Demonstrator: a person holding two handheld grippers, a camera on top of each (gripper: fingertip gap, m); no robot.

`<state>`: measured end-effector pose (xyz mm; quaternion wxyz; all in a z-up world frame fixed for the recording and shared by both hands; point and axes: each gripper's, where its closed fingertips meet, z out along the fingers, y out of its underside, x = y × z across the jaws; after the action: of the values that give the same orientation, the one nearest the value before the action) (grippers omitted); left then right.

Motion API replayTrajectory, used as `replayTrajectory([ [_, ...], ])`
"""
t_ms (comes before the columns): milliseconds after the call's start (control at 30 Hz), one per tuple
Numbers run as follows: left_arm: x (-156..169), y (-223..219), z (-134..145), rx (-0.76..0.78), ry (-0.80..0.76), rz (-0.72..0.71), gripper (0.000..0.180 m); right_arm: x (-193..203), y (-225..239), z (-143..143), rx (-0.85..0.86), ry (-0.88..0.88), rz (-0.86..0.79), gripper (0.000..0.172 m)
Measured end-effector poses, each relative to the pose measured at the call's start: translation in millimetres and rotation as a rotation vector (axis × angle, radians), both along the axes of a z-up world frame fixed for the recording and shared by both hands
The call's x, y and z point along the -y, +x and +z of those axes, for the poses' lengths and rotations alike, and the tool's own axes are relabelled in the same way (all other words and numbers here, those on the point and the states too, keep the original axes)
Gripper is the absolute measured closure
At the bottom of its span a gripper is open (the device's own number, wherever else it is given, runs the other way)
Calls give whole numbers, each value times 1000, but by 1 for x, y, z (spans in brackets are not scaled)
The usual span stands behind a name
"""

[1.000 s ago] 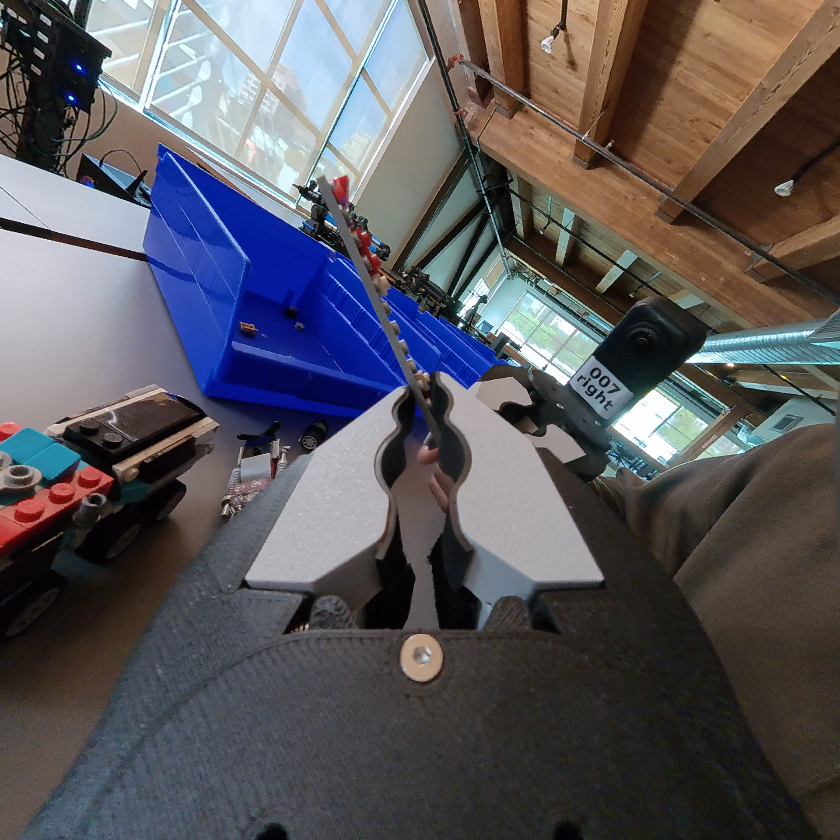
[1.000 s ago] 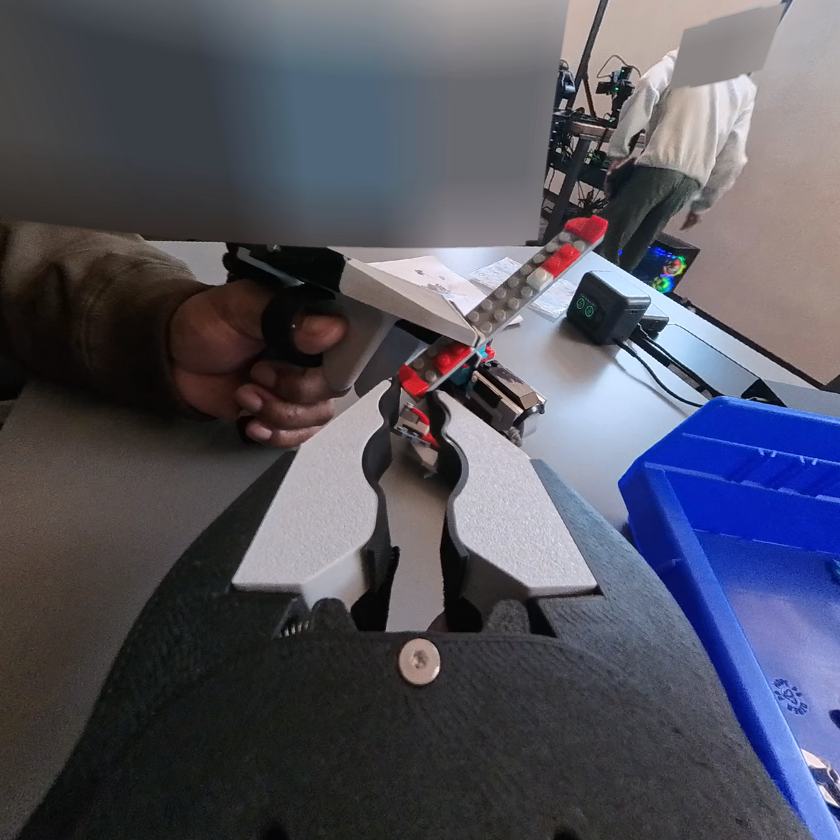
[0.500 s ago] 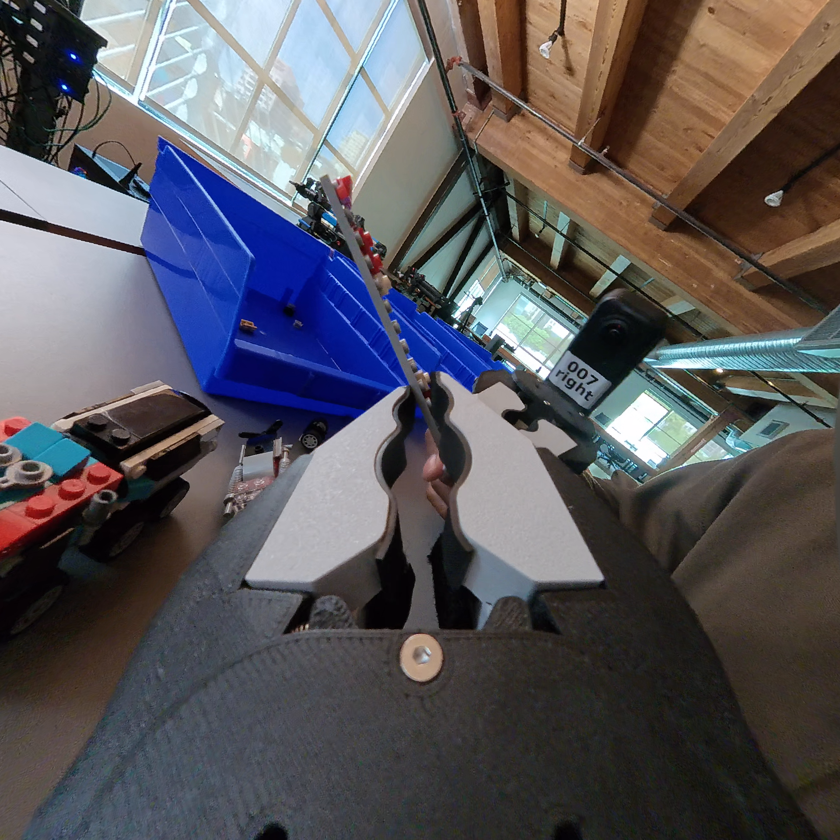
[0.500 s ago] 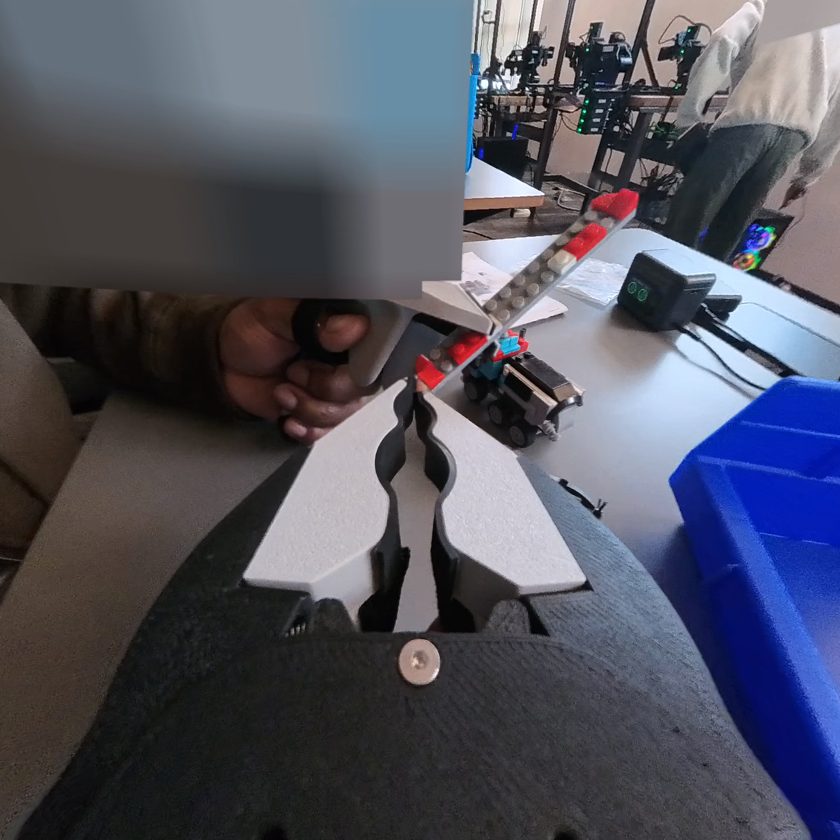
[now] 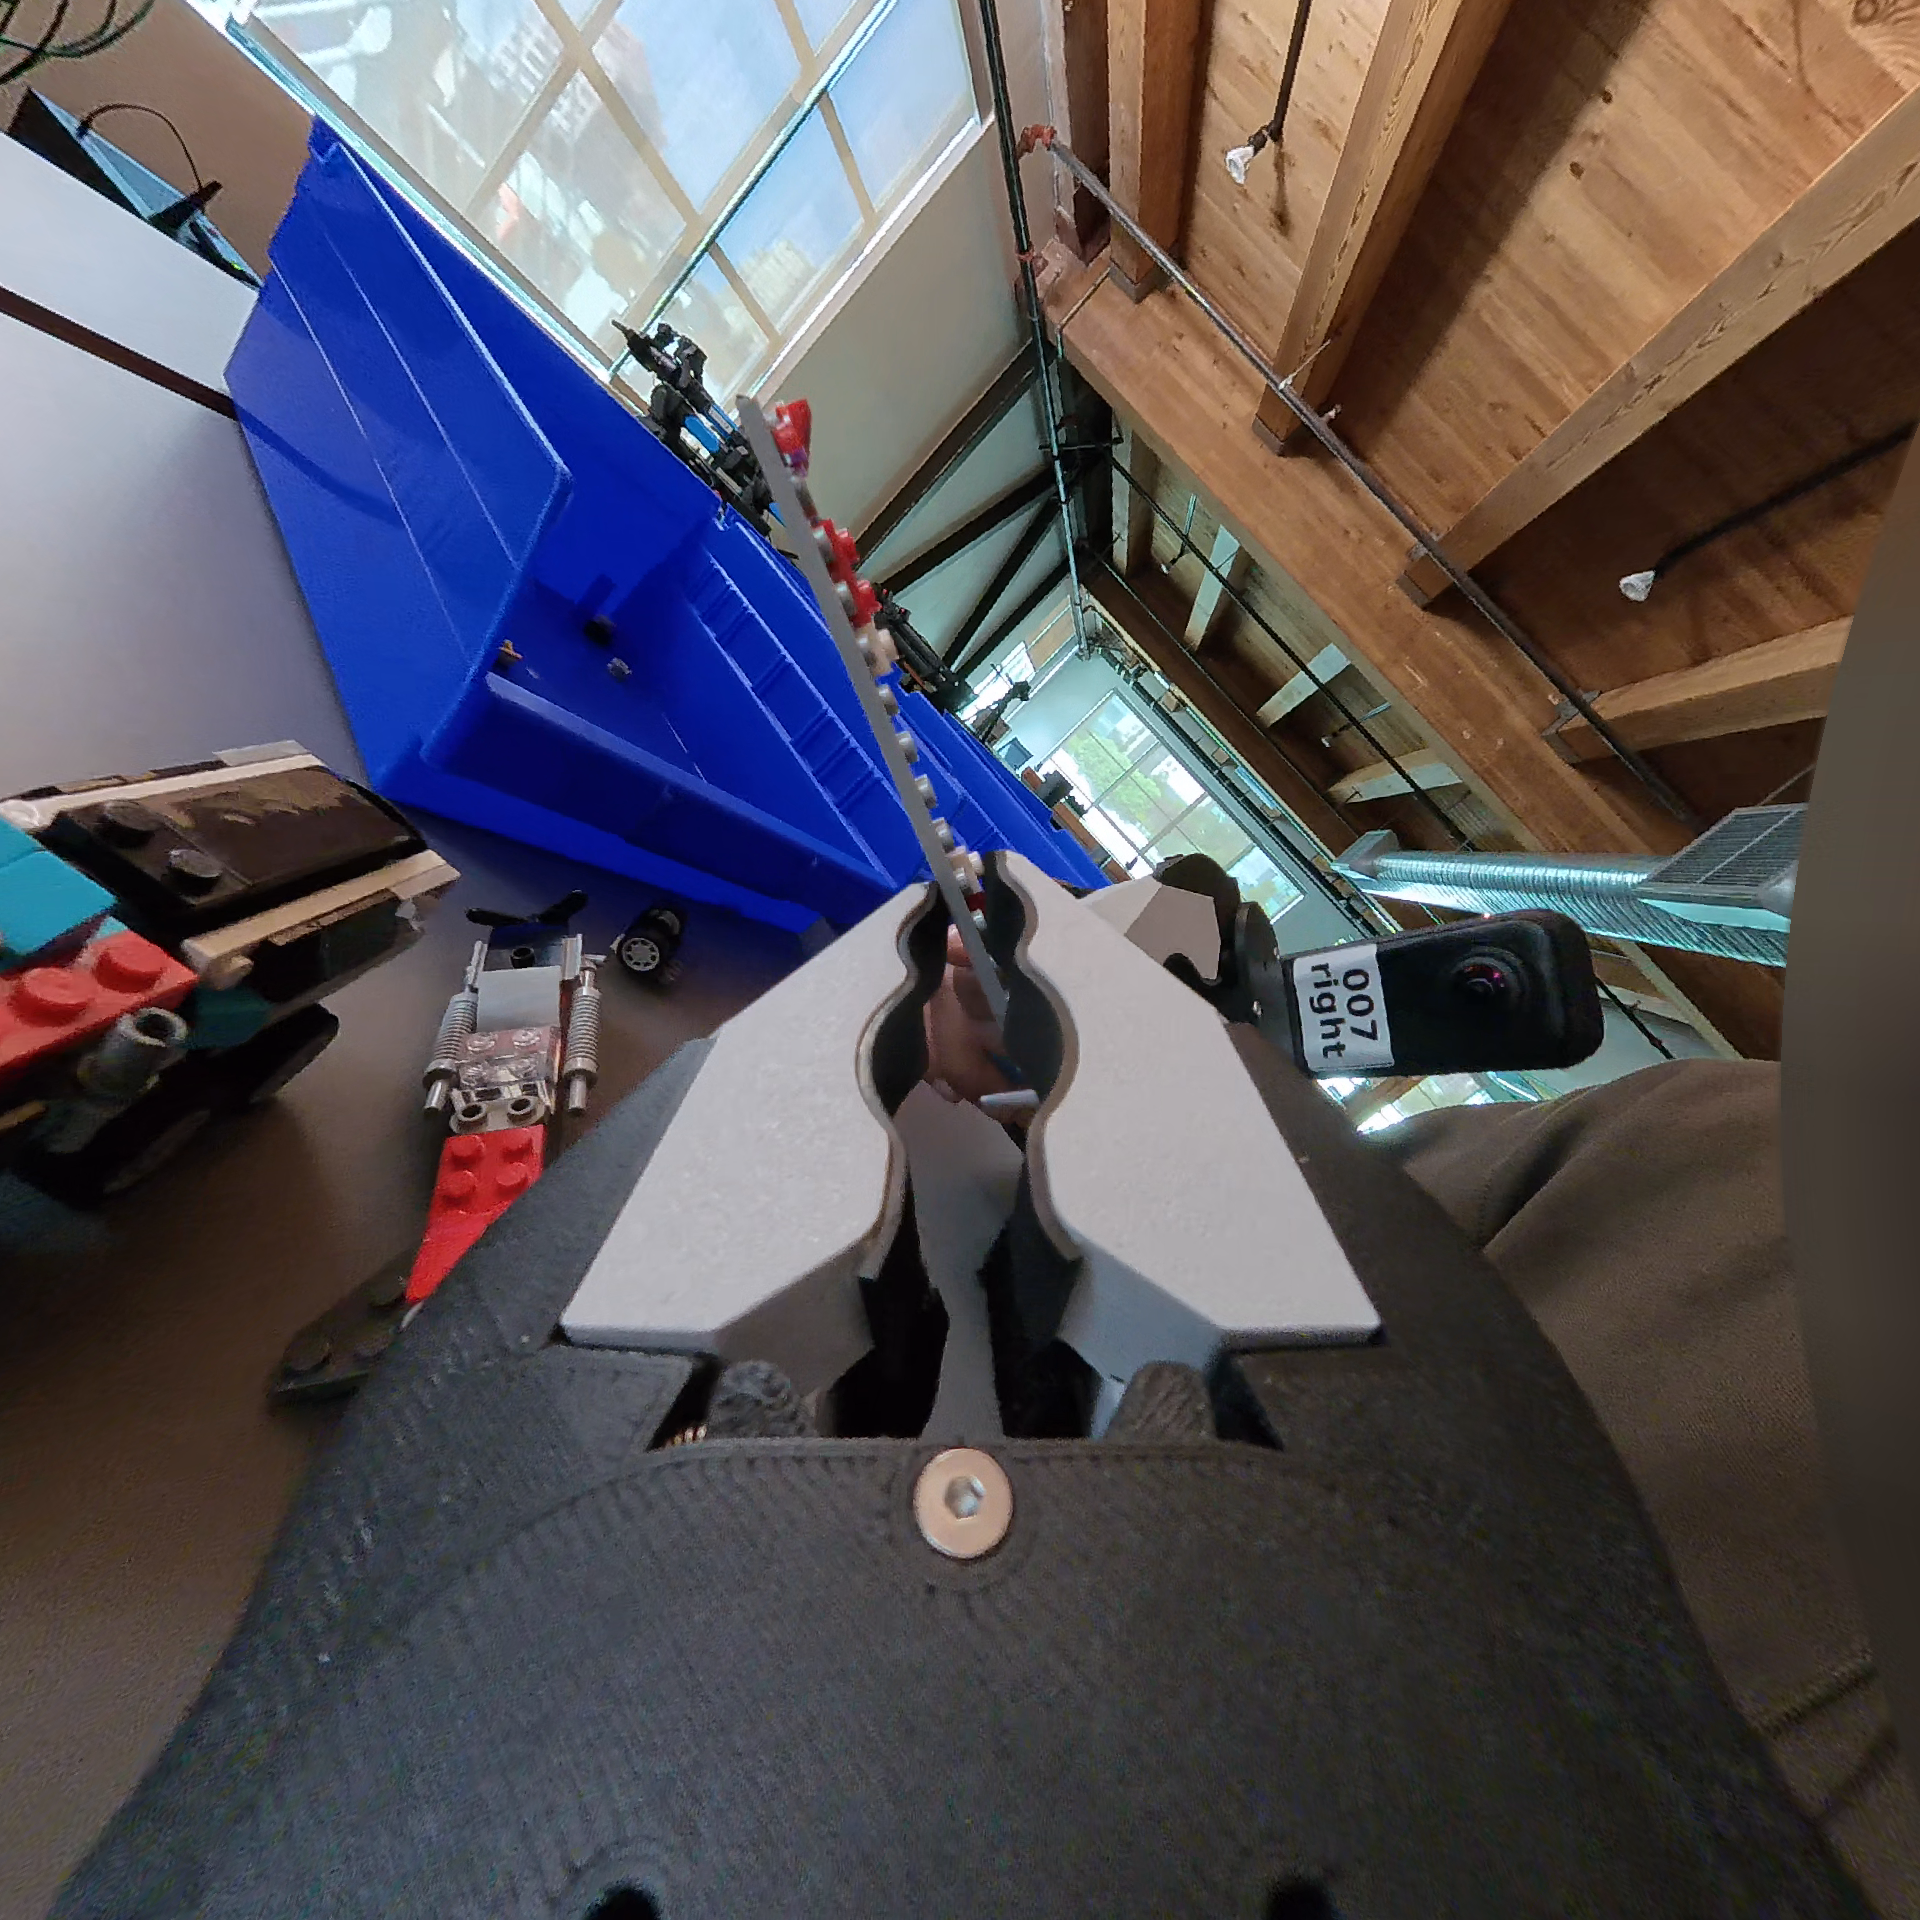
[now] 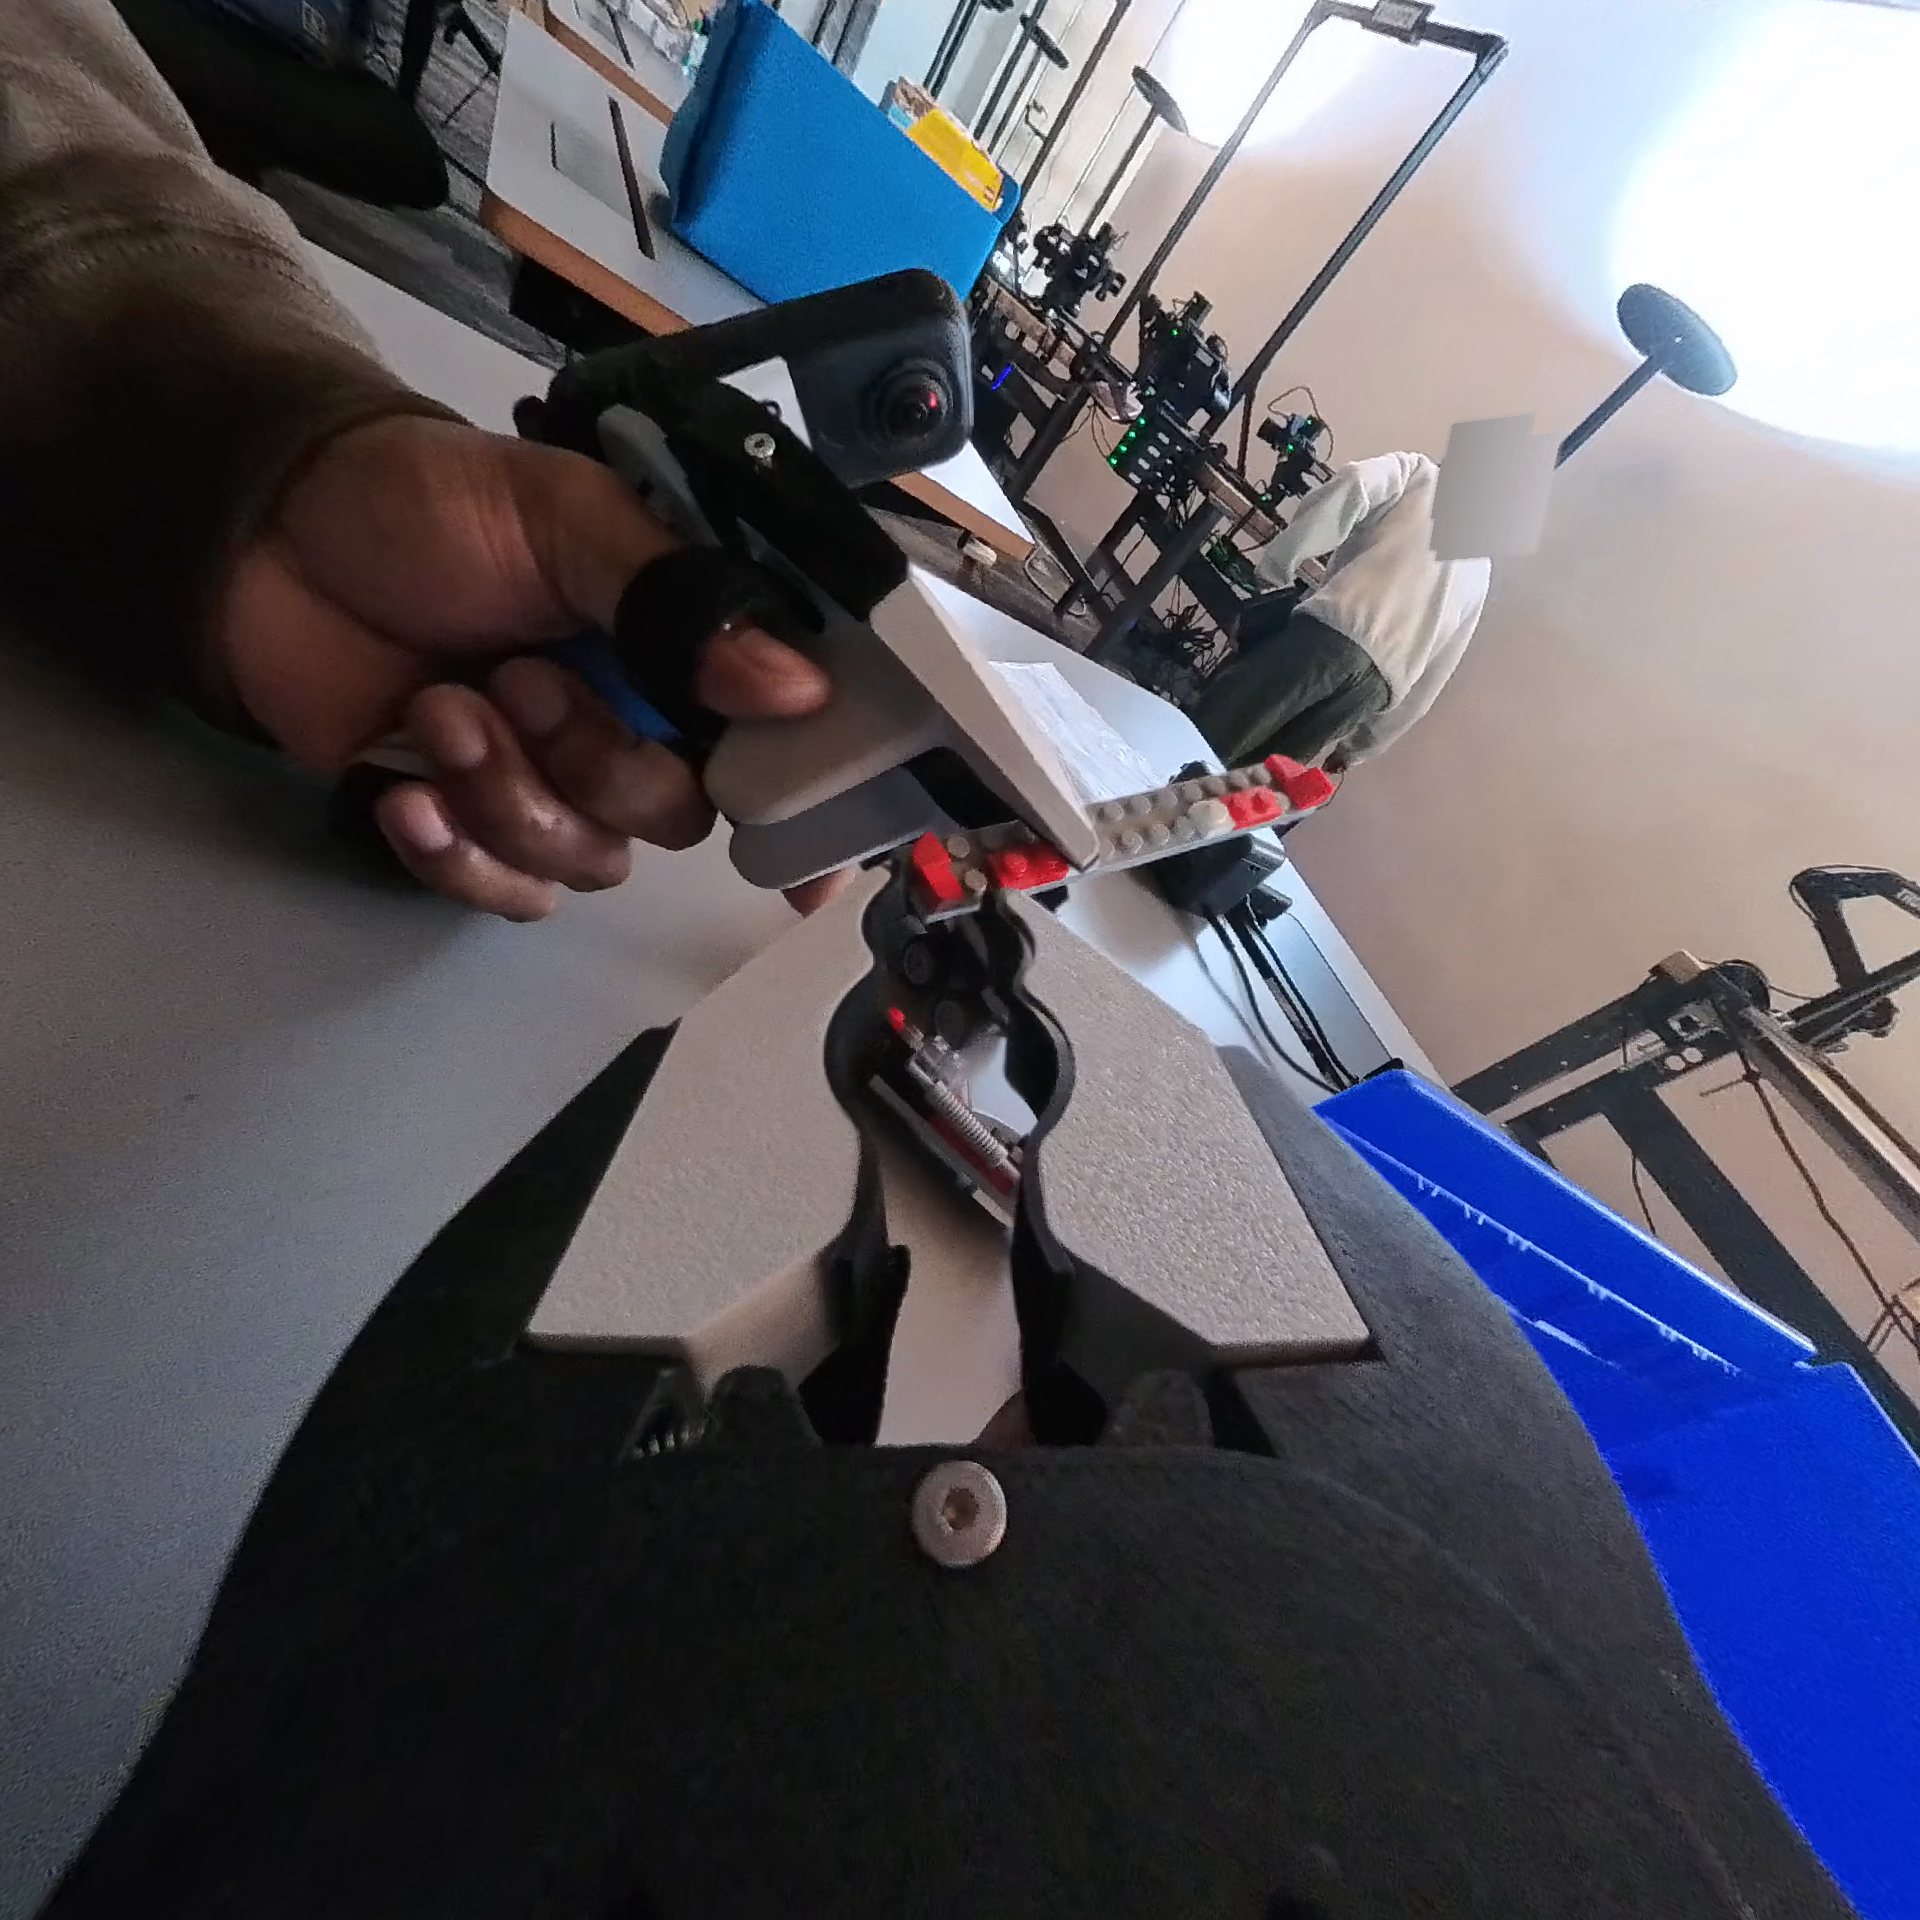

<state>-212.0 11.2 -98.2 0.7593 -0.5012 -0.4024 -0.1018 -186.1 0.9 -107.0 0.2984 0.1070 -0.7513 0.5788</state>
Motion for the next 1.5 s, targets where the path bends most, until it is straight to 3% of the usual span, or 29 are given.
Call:
replayTrajectory([
  [333, -1, 0, -3, -23, -59, 12, 171, 0, 3, -2, -2, 33, 21, 162],
  [1100, -1, -1, -8, -38, -125, 43, 171, -1, 2, -6, 372, -14, 94, 163],
  [1133, -1, -1, -8, -40, -126, 40, 171, -1, 2, -7, 392, -17, 97, 172],
  [1200, -3, 1, -8, -53, -142, 39, 171, -1, 1, -8, 442, -26, 105, 172],
  [1500, 2, -5, -10, -10, -117, 55, 171, 1, 3, -13, 356, 7, 87, 172],
])
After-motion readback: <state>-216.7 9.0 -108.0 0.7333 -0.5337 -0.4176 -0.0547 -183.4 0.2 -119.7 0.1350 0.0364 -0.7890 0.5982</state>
